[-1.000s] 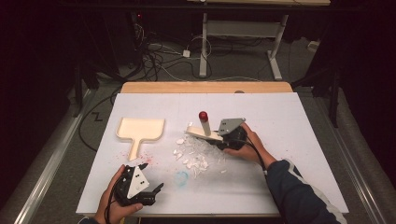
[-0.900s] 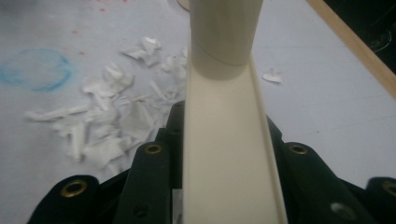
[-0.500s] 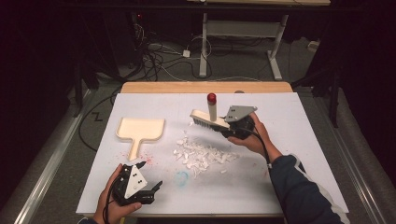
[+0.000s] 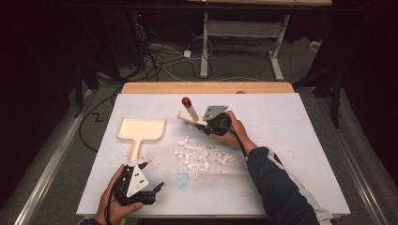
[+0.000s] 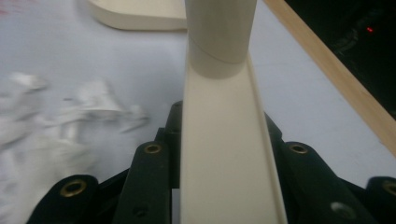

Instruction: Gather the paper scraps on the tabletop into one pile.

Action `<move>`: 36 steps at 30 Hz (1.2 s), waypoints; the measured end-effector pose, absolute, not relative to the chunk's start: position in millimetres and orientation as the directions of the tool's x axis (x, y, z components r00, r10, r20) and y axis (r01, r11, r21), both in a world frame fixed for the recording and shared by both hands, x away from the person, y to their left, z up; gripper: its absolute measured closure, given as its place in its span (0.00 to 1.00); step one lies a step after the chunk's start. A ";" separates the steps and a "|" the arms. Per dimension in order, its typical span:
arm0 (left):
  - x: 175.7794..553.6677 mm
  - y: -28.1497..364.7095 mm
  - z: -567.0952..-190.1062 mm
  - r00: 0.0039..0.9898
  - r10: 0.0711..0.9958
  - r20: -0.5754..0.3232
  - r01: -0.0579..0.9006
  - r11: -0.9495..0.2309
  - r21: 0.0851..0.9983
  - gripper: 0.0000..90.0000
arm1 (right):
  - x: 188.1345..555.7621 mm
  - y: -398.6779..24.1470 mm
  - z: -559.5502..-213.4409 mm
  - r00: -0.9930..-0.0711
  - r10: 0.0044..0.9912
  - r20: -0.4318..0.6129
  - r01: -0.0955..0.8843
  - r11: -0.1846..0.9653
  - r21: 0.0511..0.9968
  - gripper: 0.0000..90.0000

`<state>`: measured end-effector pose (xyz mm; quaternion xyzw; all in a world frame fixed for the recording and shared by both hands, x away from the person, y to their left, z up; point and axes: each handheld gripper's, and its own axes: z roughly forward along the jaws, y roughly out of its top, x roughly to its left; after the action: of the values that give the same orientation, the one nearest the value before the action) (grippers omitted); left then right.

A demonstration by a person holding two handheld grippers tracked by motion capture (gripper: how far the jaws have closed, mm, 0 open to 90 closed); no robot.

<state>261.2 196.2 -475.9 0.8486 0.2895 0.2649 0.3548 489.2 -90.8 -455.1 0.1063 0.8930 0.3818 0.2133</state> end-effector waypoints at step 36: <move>254.1 185.9 -470.8 0.726 0.625 0.287 0.243 -0.623 0.743 0.18 | 353.2 -250.8 -426.2 -0.720 0.686 -0.108 0.387 0.526 0.758 0.76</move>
<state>254.1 185.9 -470.8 0.8592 0.2525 0.2710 0.3530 353.2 -250.8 -426.2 0.3155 0.8499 0.3711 0.2011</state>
